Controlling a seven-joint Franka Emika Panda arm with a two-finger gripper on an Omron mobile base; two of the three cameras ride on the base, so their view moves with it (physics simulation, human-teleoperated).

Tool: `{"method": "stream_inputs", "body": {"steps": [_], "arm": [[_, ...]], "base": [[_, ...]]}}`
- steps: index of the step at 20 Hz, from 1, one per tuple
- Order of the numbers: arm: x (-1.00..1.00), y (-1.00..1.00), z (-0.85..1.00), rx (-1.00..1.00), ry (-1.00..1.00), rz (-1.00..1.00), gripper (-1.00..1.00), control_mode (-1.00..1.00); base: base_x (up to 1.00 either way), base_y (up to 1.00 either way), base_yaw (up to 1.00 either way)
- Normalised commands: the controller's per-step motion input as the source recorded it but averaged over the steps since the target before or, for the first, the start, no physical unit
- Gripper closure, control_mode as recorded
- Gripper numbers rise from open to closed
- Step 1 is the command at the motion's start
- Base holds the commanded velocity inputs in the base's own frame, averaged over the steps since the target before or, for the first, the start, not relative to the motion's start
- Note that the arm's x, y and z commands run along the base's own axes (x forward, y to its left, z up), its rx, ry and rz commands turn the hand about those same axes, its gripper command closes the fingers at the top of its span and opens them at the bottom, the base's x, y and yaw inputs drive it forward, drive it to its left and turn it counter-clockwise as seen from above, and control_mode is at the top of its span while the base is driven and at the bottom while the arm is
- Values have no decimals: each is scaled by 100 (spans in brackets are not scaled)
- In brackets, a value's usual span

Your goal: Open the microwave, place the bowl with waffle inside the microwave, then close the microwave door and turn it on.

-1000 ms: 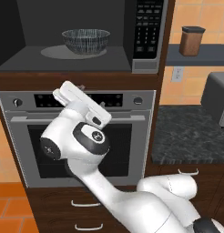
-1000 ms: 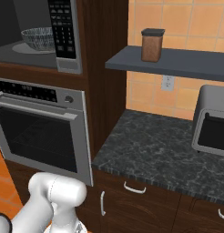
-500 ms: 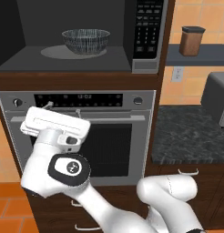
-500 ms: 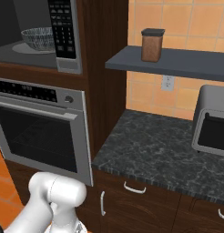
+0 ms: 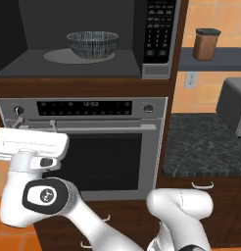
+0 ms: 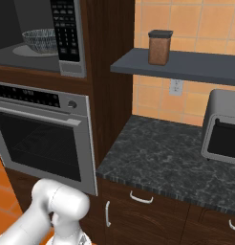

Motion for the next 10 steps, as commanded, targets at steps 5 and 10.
{"method": "stream_inputs", "body": {"steps": [5,10], "arm": [[0,55,0,-9,-16,-3,-100,-100],[0,42,0,-7,-3,0,-100,-100]], "base": [[0,0,0],[0,0,0]]}}
